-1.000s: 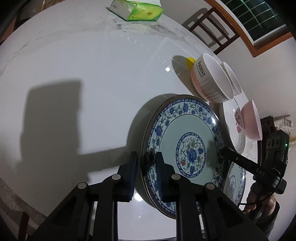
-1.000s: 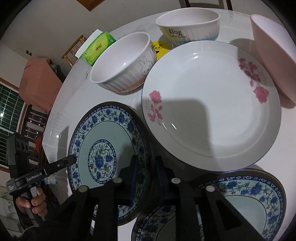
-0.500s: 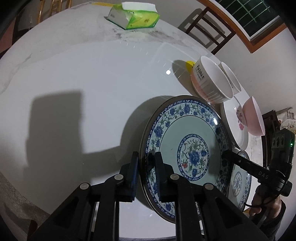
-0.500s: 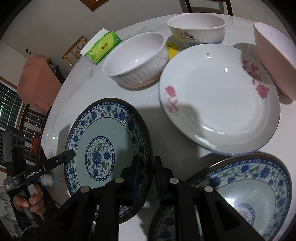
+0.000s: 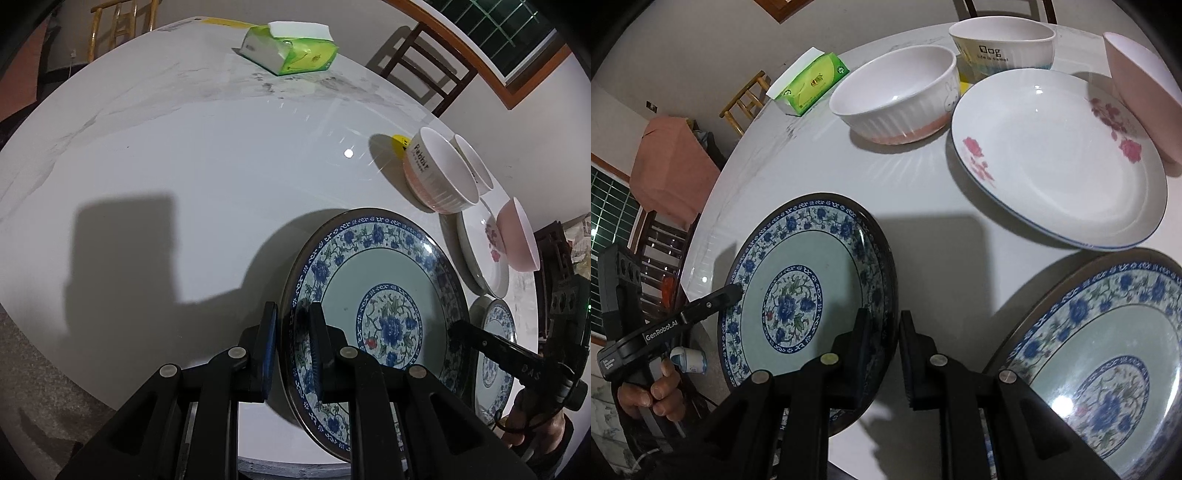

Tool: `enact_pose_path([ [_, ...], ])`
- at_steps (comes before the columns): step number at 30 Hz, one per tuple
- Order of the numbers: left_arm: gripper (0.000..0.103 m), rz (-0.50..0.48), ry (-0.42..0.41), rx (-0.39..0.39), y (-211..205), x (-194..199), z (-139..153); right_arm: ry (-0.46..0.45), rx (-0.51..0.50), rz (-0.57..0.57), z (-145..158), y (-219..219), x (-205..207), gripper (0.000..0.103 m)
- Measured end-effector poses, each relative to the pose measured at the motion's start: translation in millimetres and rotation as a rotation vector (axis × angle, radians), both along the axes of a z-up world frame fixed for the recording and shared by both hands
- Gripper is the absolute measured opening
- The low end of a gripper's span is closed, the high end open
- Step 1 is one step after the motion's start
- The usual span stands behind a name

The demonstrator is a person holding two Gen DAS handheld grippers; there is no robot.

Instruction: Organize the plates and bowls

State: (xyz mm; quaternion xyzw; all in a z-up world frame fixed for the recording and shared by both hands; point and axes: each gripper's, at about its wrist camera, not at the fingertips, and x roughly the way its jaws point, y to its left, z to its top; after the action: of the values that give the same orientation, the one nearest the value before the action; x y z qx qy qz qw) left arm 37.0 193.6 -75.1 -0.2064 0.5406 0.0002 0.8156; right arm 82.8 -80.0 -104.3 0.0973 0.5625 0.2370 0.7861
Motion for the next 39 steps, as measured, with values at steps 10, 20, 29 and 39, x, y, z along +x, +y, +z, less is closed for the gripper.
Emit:
enact_pose_path([
  [10, 0.013, 0.004, 0.001, -0.001, 6.5, -6.7, -7.2, 0.007, -0.006, -0.003, -5.5, 10.4, -3.3, 0.016],
  [20, 0.015, 0.007, 0.010, -0.020, 8.2, -7.7, -14.4, 0.008, -0.008, 0.003, -5.4, 8.7, -6.8, 0.018],
  [29, 0.030, 0.029, -0.017, 0.031, 10.0, -10.6, -7.9, -0.002, -0.014, -0.012, -5.0, 6.1, -7.4, 0.018],
  [39, 0.047, 0.083, -0.078, 0.117, 1.9, -15.4, 12.9, -0.092, -0.006, -0.042, 14.2, -17.6, -18.7, 0.022],
])
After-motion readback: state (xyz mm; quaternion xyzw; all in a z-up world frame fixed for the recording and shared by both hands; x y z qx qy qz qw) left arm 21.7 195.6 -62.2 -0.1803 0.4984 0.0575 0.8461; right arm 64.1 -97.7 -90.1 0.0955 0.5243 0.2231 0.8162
